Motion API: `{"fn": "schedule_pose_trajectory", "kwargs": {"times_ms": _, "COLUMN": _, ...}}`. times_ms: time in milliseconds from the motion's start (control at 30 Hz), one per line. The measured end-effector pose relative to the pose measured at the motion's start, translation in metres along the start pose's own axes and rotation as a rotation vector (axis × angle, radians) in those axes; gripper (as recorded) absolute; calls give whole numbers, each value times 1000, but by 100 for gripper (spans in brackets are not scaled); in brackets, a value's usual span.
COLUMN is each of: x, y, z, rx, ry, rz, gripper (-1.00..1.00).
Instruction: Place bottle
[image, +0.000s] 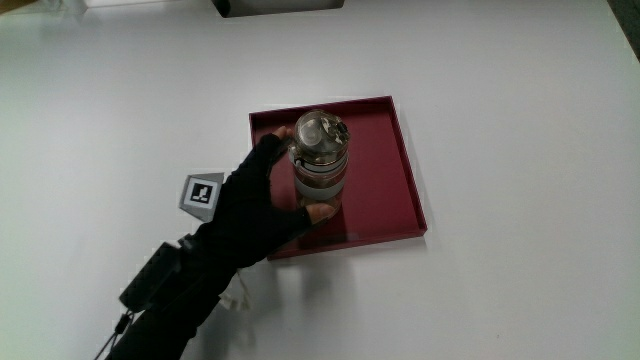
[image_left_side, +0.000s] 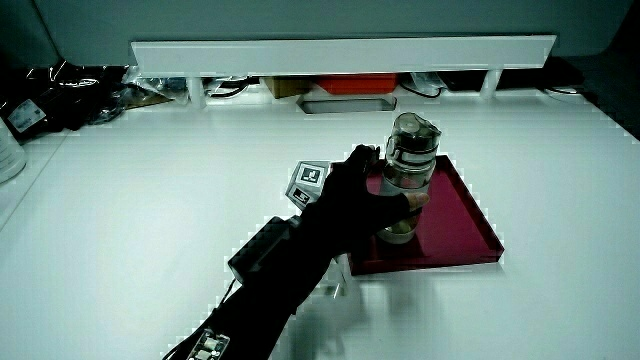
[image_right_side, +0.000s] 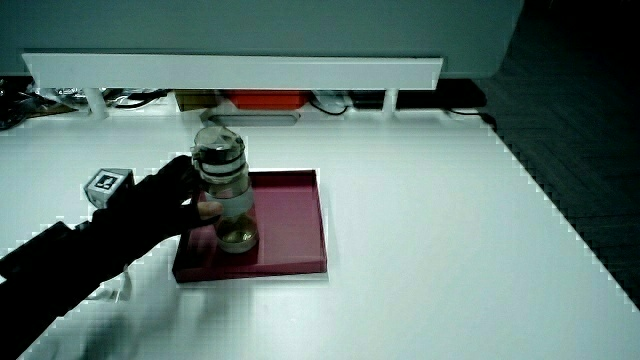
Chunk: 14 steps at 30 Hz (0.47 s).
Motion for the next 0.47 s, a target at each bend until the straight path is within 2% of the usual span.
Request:
{"fn": "schedule_pose_trajectory", "kwargs": {"times_ms": 33, "x": 7, "y": -2, "z": 3, "rx": -6, "ry": 32, "rz": 7, "gripper": -88}}
{"fn": "schedule_pose_trajectory", "kwargs": {"times_ms": 67, "x": 14, "y": -4, "z": 5, "rx": -12, "ry": 33, "rz": -11, "gripper": -92}}
{"fn": "schedule_pose_trajectory", "kwargs": {"times_ms": 100, "x": 19, "y": -7, "z": 8, "rx": -9, "ry": 38, "rz": -6, "gripper": -96}}
{"fn": "schedule_pose_trajectory", "kwargs": {"times_ms": 133, "x": 26, "y": -9, "z": 11, "rx": -10, "ry": 9, "rz": -8, "gripper": -100}}
{"fn": "schedule_pose_trajectory", "kwargs": {"times_ms": 167, "x": 30, "y": -12, "z": 14, "rx": -11, "ry": 14, "rz": -4, "gripper": -100}}
{"fn": "schedule_pose_trajectory", "kwargs": {"times_ms": 233, "x": 43, "y": -22, "z": 21, "rx": -5, "ry": 46, "rz": 76, "gripper": -100}}
{"fn": "schedule_pose_trajectory", "kwargs": {"times_ms": 267, "x": 42, "y": -25, "z": 24, "rx": 0, "ry": 36, "rz": 49, "gripper": -100}}
{"fn": "schedule_pose_trajectory", "kwargs": {"times_ms": 300, "x": 47, "y": -31, "z": 28, "rx": 4, "ry": 89, "rz": 124, "gripper": -100}}
{"fn": "schedule_pose_trajectory", "kwargs": {"times_ms": 333, "x": 56, "y": -39, "z": 30, "rx": 31, "ry": 38, "rz": 174, "gripper": -100}}
{"fn": "schedule_pose_trajectory", "kwargs": {"times_ms": 367, "x": 53, "y": -44, "z": 34, "rx": 50, "ry": 88, "rz": 184, "gripper": -100}}
{"fn": "schedule_pose_trajectory", "kwargs": {"times_ms": 467, "x": 52, "y": -63, "z": 41, "rx": 123, "ry": 153, "rz": 228, "gripper": -100}}
